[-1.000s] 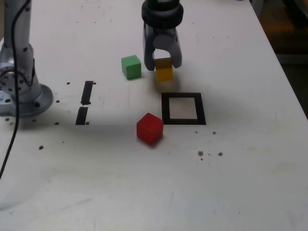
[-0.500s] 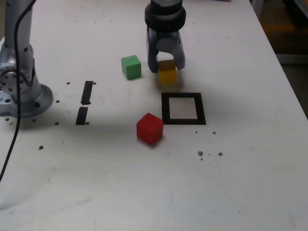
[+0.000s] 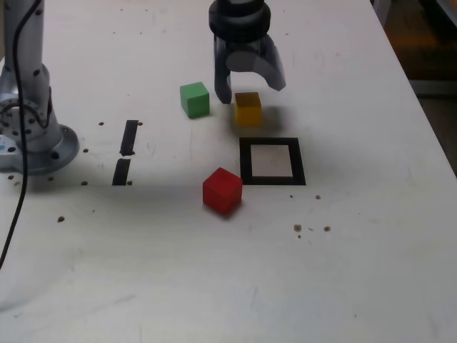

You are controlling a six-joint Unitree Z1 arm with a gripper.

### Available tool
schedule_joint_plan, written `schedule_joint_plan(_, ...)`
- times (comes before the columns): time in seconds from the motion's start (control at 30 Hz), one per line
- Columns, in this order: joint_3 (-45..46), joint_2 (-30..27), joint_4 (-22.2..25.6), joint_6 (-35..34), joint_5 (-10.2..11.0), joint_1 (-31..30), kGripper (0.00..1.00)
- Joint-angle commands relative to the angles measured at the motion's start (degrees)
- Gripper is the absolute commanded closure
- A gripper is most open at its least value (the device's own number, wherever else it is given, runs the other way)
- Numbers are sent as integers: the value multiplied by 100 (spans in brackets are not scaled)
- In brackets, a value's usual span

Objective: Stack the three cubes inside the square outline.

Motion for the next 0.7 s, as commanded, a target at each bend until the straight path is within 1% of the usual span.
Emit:
schedule_joint_plan(0.0, 17, -223, 81, 3, 4, -74, 7)
schedule_joint_plan(0.13, 64, -583, 295, -3, -64, -346, 7)
schedule_joint_plan(0.3, 157, -931, 479, -63, -222, -917, 6)
schedule_joint_plan(0.47, 236, -1109, 470, -116, -382, -1600, 1)
schedule_joint_plan(0.67, 480, -1232, 351, -204, -400, -2339, 0)
